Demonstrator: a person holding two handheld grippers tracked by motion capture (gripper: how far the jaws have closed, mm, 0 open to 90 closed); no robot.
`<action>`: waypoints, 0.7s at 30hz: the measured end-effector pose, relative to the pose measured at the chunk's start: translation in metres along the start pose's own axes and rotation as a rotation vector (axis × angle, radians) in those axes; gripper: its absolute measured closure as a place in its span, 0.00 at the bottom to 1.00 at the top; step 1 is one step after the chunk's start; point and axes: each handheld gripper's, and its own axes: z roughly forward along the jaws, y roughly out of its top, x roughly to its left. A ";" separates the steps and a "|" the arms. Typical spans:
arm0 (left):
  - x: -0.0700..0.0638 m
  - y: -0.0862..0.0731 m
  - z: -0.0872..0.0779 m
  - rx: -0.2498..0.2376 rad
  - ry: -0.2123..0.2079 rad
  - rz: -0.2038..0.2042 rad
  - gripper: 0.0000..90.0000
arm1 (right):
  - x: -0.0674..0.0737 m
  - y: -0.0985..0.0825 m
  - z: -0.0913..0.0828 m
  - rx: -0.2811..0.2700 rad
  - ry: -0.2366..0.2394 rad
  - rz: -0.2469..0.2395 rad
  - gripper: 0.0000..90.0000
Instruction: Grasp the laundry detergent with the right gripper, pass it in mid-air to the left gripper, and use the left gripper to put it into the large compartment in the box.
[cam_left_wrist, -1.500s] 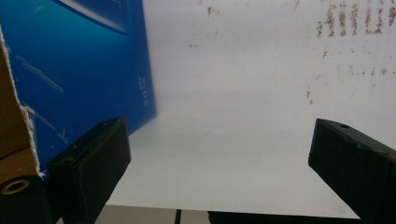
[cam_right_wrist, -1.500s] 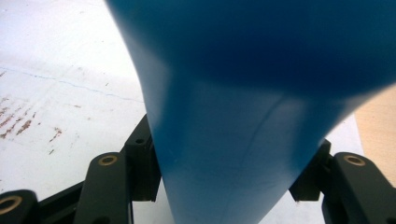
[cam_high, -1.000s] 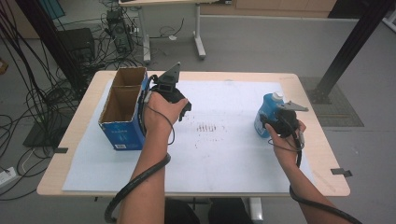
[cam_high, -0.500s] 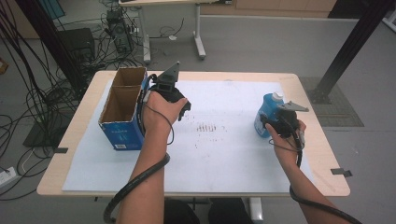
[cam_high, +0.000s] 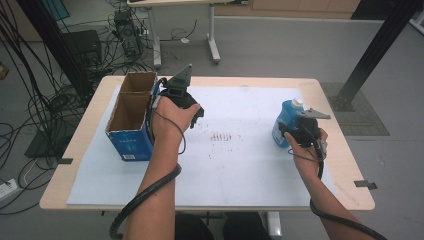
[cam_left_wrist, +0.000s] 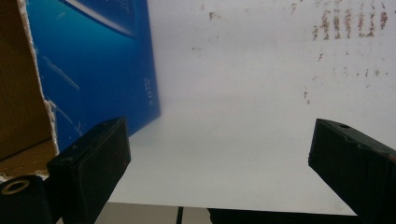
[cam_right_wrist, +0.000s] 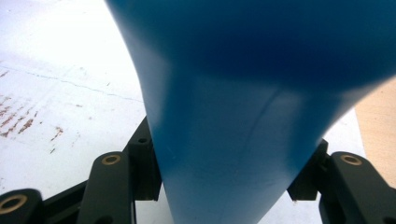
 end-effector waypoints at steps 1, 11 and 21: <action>0.001 0.000 0.000 0.000 0.002 -0.001 0.07 | 0.000 0.000 0.000 0.001 0.000 -0.002 0.47; 0.001 -0.001 -0.001 -0.001 0.006 0.001 0.07 | 0.000 0.001 0.000 0.007 0.000 0.005 0.47; 0.002 -0.002 -0.002 -0.004 0.007 -0.003 0.07 | -0.001 0.001 0.000 0.011 0.003 0.009 0.48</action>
